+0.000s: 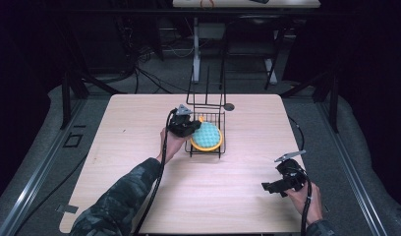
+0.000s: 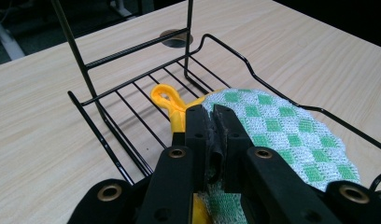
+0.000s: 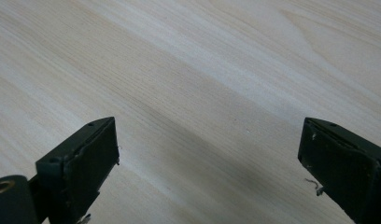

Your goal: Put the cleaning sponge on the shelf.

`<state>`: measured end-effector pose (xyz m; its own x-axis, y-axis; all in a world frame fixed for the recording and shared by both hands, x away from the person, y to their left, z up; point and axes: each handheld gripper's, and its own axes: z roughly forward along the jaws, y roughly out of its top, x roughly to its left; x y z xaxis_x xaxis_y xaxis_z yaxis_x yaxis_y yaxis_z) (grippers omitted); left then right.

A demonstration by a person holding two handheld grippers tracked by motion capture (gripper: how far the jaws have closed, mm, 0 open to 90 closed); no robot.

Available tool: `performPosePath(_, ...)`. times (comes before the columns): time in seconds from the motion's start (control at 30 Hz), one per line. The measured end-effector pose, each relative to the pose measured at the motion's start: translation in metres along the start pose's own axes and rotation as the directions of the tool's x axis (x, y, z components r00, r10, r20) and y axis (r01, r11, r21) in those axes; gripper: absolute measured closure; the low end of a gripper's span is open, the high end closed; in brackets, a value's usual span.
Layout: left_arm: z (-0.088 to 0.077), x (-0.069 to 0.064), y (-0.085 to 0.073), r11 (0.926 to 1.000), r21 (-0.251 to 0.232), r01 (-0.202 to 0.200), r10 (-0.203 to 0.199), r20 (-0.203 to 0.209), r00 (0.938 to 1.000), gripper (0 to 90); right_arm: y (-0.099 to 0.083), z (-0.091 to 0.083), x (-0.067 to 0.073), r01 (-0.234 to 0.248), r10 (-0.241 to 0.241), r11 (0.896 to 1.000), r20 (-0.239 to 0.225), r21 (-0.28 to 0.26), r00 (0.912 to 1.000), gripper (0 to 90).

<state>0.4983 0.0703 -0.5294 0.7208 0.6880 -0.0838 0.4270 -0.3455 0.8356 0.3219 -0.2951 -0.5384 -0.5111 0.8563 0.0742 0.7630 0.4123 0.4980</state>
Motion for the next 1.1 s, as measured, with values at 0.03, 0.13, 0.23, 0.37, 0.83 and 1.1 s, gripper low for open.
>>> performPosePath(0.03,0.001,0.0,0.0,1.0,0.0,0.003,-0.003,0.001,1.0,84.4,0.0,0.0,0.0,-0.001,0.001,1.0,0.0,0.001,1.0,4.6)
performPosePath(0.13,0.007,0.002,-0.001,0.9998,0.019,0.008,-0.008,0.0,1.0,83.9,0.0,0.0,0.0,0.0,0.0,1.0,-0.001,-0.001,1.0,4.6)
performPosePath(0.23,0.01,0.004,-0.001,0.9995,0.024,0.019,-0.019,0.0,0.9998,83.2,0.0,0.0,0.0,-0.001,0.001,1.0,-0.001,0.0,1.0,4.6)
performPosePath(0.37,0.013,0.004,0.0,0.9995,0.023,0.024,-0.024,-0.002,0.9997,82.0,0.0,-0.001,0.0,-0.002,0.002,1.0,0.0,0.0,1.0,4.6)
performPosePath(0.83,0.006,0.009,-0.002,0.9975,0.017,0.069,-0.069,0.008,0.9976,29.8,-0.001,0.0,-0.001,-0.01,0.01,1.0,-0.003,-0.01,0.9999,4.6)
performPosePath(1.1,-0.009,0.011,-0.002,0.9982,0.012,0.059,-0.059,-0.004,0.9982,15.8,-0.001,-0.001,-0.001,-0.019,0.019,1.0,-0.009,-0.016,0.9998,4.5)
